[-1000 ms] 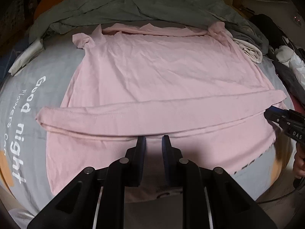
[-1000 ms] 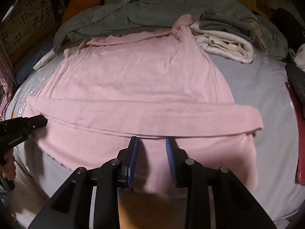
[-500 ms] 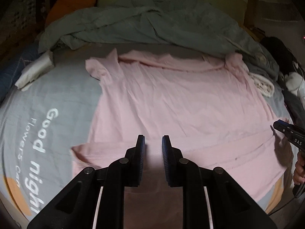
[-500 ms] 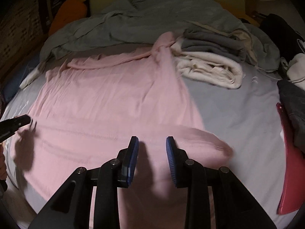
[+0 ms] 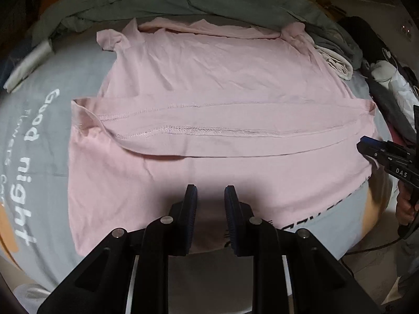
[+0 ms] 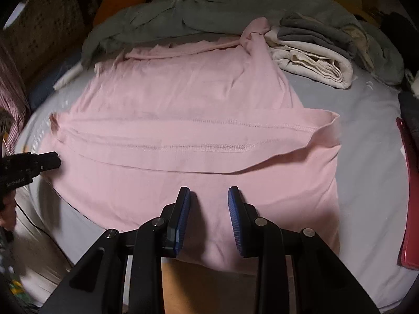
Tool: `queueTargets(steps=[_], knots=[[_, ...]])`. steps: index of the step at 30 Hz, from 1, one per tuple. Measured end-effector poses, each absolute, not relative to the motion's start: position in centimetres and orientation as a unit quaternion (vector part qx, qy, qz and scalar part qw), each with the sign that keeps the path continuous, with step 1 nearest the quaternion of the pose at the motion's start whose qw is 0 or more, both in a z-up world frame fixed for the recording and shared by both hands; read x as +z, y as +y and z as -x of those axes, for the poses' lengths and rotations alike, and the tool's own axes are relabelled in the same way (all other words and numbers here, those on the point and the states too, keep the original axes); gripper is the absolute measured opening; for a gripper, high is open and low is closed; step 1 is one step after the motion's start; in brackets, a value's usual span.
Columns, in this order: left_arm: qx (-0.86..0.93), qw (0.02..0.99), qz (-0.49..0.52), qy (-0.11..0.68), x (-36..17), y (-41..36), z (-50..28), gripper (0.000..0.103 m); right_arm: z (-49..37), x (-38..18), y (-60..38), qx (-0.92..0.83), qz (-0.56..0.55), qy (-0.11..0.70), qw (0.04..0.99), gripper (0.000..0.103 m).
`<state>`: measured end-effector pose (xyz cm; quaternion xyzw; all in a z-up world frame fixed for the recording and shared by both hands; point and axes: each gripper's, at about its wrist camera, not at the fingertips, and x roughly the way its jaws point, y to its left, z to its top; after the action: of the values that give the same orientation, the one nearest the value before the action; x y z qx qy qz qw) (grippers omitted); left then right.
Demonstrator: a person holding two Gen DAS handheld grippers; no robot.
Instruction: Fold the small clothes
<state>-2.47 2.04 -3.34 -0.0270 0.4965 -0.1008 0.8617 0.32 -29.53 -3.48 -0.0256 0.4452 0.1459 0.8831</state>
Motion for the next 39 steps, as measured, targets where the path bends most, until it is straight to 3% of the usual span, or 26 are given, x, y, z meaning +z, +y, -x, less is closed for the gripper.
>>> queueTargets(steps=[2, 3, 11, 17, 23, 30, 34, 39], knots=[[-0.100, 0.864, 0.023, 0.493, -3.2, 1.8, 1.8, 0.021, -0.9, -3.4, -29.4, 0.157, 0.019, 0.446, 0.881, 0.055], [-0.098, 0.866, 0.019, 0.491, -3.1, 1.6, 1.4, 0.021, -1.2, -3.5, -29.1, 0.164, 0.023, 0.445, 0.880, 0.059], [-0.099, 0.875, 0.003, 0.474, -2.6, 1.3, -2.6, 0.021, -3.7, -3.4, -26.7, 0.157, 0.104, 0.422, 0.887, 0.071], [-0.086, 0.883, 0.023, 0.461, -2.2, 2.5, -4.4, 0.021, -6.0, -2.7, -28.4, 0.129, 0.042, 0.409, 0.903, 0.073], [-0.093, 0.912, 0.026, 0.400, -0.3, 3.0, -3.1, 0.024, -5.9, -1.7, -30.0, 0.096, 0.032, 0.369, 0.924, 0.073], [-0.148, 0.912, -0.002, 0.383, 0.2, -1.2, -1.6, 0.027, -5.3, -1.7, -29.3, 0.139, 0.013, 0.386, 0.912, 0.073], [-0.159, 0.922, -0.023, 0.353, -0.4, -2.5, -1.5, 0.034, -5.1, -2.8, -27.3, 0.122, 0.052, 0.389, 0.912, 0.073], [-0.098, 0.921, -0.046, 0.374, -2.7, -1.5, -0.7, 0.034, -3.3, -3.7, -26.7, 0.025, 0.137, 0.332, 0.933, 0.073]])
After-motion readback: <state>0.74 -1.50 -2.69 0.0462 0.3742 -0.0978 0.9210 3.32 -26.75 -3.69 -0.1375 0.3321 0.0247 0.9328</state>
